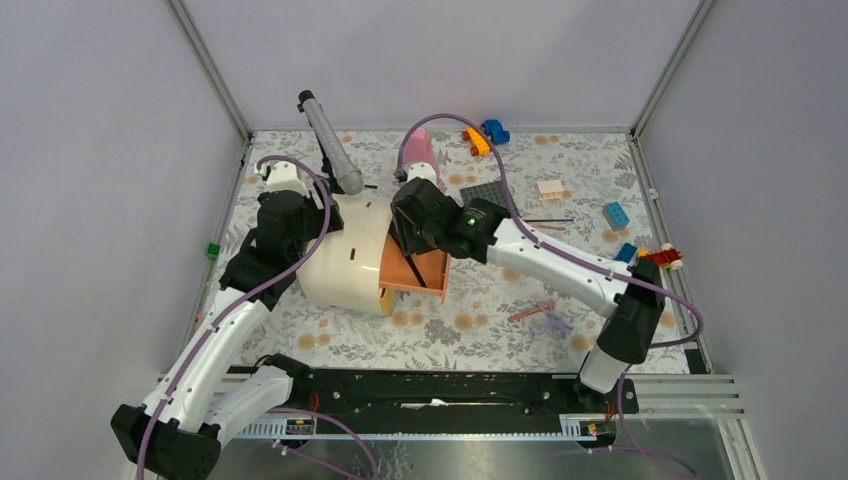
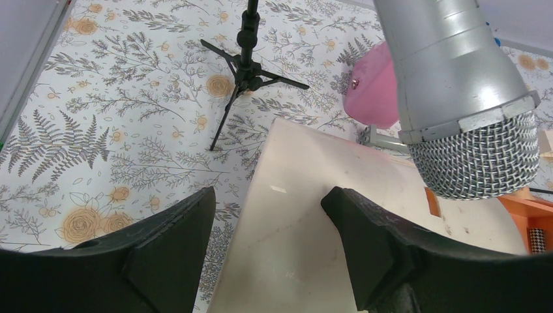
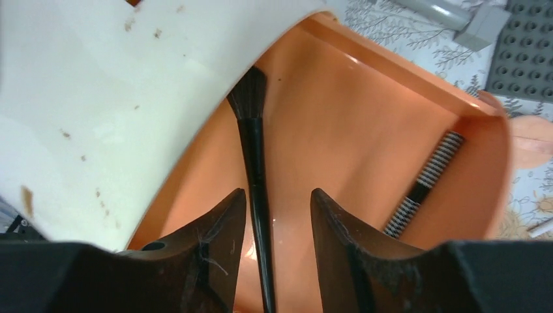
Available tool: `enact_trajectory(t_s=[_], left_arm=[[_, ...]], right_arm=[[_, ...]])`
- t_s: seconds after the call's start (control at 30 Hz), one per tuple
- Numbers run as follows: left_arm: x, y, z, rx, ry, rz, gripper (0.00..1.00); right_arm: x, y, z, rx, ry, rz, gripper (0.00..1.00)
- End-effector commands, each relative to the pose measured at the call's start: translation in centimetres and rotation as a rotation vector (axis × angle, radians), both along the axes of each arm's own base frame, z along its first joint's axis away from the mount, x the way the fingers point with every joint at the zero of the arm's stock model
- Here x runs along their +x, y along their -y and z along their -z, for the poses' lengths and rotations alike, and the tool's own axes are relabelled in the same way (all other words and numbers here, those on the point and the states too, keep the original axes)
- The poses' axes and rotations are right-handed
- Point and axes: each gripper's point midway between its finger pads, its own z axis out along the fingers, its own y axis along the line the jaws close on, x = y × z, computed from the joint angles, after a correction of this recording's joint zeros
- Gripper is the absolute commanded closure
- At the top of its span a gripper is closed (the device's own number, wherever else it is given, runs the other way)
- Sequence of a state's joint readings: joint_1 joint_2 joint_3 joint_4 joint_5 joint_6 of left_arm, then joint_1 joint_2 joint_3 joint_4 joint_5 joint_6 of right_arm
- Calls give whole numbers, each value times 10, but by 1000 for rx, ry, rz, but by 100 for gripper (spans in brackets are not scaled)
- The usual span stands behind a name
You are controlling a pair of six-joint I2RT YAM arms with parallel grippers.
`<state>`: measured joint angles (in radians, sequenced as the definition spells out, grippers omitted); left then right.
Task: Organize the makeup
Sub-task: Place the makeup brush in the drawer, then pick up the makeup brush from the center of the board.
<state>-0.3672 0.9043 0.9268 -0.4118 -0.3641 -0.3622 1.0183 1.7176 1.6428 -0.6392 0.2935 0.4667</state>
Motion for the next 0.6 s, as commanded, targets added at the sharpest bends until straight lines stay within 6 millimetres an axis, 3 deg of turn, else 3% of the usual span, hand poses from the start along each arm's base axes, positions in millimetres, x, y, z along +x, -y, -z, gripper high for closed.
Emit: enact_trajectory(t_s=[0.0,0.13,0.3,0.4,0.47,0.57], left_arm=[[-1,-1,5,17,-12,10,25],[-1,-1,5,18,-13,8,25],[-2,-1,5,18,-12,9,25],[-2,-1,5,17,-12,9,25],[-1,-1,5,17,-13,10,25],[-2,-1,6,17,-14,12,25]], right_arm=[[6,18,-59,121,124,92,52],[11,49,-86,183,219,215,57],[25,104,-92,299,278,450,51],[39,153,-71,323,238,611,50],[50,193,-46,258,199,734,48],[54,230,-4,111,111,820,45]])
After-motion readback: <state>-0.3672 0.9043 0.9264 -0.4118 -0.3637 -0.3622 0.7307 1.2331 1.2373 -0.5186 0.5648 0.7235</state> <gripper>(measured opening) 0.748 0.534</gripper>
